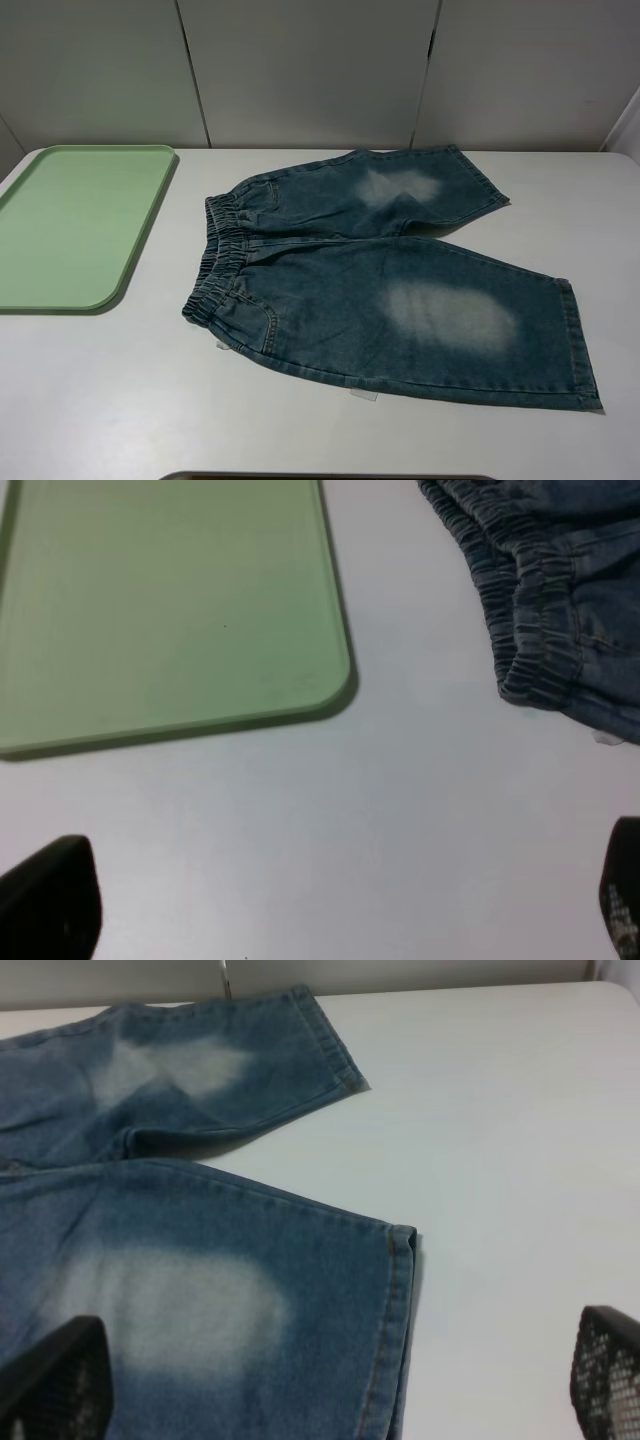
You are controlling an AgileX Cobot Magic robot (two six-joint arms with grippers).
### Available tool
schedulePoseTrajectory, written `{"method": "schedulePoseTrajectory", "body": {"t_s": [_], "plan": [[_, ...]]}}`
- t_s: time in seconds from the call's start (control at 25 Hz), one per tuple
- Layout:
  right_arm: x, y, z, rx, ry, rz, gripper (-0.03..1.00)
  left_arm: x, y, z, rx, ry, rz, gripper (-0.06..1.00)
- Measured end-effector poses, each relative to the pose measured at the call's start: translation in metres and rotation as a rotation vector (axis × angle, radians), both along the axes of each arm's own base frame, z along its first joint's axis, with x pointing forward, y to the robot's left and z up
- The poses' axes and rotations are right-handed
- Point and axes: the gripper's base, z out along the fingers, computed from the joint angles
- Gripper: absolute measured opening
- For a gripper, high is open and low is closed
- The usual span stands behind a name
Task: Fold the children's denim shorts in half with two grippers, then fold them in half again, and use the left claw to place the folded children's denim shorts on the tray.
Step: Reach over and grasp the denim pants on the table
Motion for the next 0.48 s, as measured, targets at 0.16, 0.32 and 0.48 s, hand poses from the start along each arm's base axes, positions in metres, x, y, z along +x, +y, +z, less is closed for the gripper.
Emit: {"method": "schedulePoseTrajectory", "body": {"t_s": [0.16, 0.32, 0.48], "plan": [[0.0, 0.0006, 0.0, 0.006, 0.0, 0.005, 0.69, 0.0, 0.0, 0.0, -0.008, 0.0, 0.004, 0.99], [0.0, 0.0007, 0.0, 0.007, 0.0, 0.006, 0.69, 0.0, 0.0, 0.0, -0.017, 0.0, 0.009, 0.99], [0.0086, 0.0011, 0.0059, 0.009, 0.049, 0.007, 0.69, 0.0096, 0.0004, 0.0054, -0.02, 0.06, 0.01, 0.98]]}}
